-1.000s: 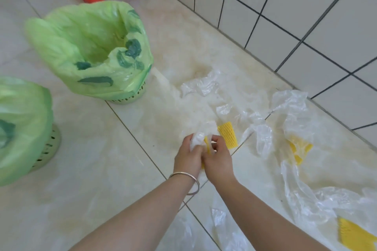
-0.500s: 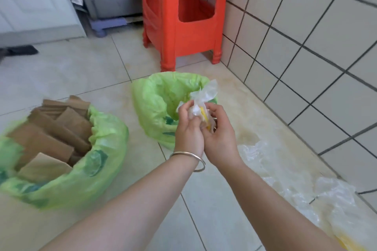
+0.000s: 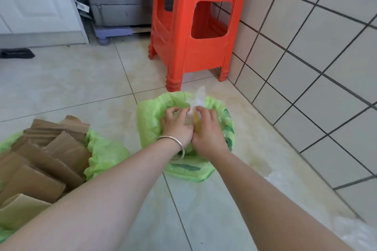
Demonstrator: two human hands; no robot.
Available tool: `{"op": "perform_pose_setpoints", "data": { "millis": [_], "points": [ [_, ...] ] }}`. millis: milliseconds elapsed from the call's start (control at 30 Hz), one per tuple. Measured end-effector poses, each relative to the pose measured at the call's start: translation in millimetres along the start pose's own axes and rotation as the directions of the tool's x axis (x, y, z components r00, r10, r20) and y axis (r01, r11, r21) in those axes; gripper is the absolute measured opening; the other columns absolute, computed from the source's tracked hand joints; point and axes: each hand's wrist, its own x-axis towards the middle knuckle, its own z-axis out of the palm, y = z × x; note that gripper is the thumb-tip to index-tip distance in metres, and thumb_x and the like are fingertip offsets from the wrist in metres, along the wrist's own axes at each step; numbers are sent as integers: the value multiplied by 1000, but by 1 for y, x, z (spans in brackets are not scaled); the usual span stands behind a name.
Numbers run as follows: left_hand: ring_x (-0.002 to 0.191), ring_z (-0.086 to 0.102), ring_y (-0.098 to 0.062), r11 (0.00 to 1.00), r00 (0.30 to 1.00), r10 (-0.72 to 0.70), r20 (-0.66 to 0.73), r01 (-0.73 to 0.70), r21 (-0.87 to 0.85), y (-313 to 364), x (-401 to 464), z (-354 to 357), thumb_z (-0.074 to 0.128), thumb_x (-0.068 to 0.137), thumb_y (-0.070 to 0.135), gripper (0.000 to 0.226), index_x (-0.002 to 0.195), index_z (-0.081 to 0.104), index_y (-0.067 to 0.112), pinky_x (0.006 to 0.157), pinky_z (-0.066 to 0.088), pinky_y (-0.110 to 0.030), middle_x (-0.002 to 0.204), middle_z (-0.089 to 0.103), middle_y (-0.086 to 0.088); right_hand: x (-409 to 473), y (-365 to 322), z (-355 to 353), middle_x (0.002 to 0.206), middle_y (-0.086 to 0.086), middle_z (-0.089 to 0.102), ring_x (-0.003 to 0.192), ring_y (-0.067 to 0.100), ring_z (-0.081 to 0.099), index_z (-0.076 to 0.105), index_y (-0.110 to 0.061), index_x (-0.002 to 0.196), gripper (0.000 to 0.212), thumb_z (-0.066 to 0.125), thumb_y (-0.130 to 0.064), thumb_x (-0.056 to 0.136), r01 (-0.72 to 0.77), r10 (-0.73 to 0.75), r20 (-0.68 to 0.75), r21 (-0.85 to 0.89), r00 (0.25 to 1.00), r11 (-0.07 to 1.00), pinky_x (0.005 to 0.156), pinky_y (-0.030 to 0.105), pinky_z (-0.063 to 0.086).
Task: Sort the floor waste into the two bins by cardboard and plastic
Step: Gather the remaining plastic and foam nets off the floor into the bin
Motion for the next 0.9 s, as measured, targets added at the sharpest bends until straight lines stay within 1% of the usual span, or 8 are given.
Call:
{"op": "perform_pose_setpoints", "data": {
  "millis": [33,100,200,367,533,700,767,900],
  "points": [
    [131,32,-30,969,994,-12,105,-14,245,-6,6,3,44,90,14,50,139,41,22,113,26,-35,143,30,-8,4,7,6,136,9,35,120,25,45,34,-12,139,60,52,-3,83,-24,32,82,-100,996,995,87,26,39],
    [128,39,-32,777,947,-69,314,-146,612,-12,14,6,36,95,16,44,139,40,16,107,32,-36,141,41,-13,12,15,16,135,11,38,119,30,46,36,-14,138,54,50,-9,86,-35,146,302,-344,942,938,88,36,42],
    [120,53,-27,535,901,-110,420,-303,789,-14,18,4,38,95,18,41,135,48,16,95,44,-34,135,53,-10,17,13,22,121,12,54,107,29,54,53,-12,123,33,42,-13,92,85,295,489,-615,821,784,74,33,42],
    [118,51,-32,551,947,22,321,-279,786,-15,15,5,48,89,21,39,128,53,23,97,45,-42,128,51,-9,13,4,11,124,12,53,119,29,47,55,-10,121,32,40,-11,93,65,203,321,-660,925,748,84,35,44],
    [132,36,-24,517,941,221,257,-337,787,4,-8,11,47,89,23,35,123,53,19,107,25,-64,131,48,-3,-14,12,-10,125,9,50,120,27,40,56,-10,120,34,48,-15,88,43,12,97,-549,995,834,87,34,40],
    [143,22,-21,507,889,349,297,-446,738,10,-45,21,49,88,23,44,131,46,19,115,14,-58,145,39,-1,-60,32,-24,114,16,55,105,36,49,62,-4,107,30,55,-6,77,49,-114,-110,-472,987,880,79,42,45],
    [138,30,-23,528,843,457,285,-515,676,7,-68,26,48,86,20,43,128,48,17,113,23,-51,141,42,-2,-83,39,-25,104,20,60,91,41,55,62,0,95,25,58,-2,70,104,-205,-174,-462,963,881,68,44,50],
    [101,60,-29,508,674,718,175,-679,530,-8,-117,39,34,61,18,55,107,63,12,81,45,-37,111,63,-7,-136,52,-28,101,22,60,83,39,55,59,1,97,34,55,0,63,152,-295,-210,-511,932,846,62,42,49]
  ]
}}
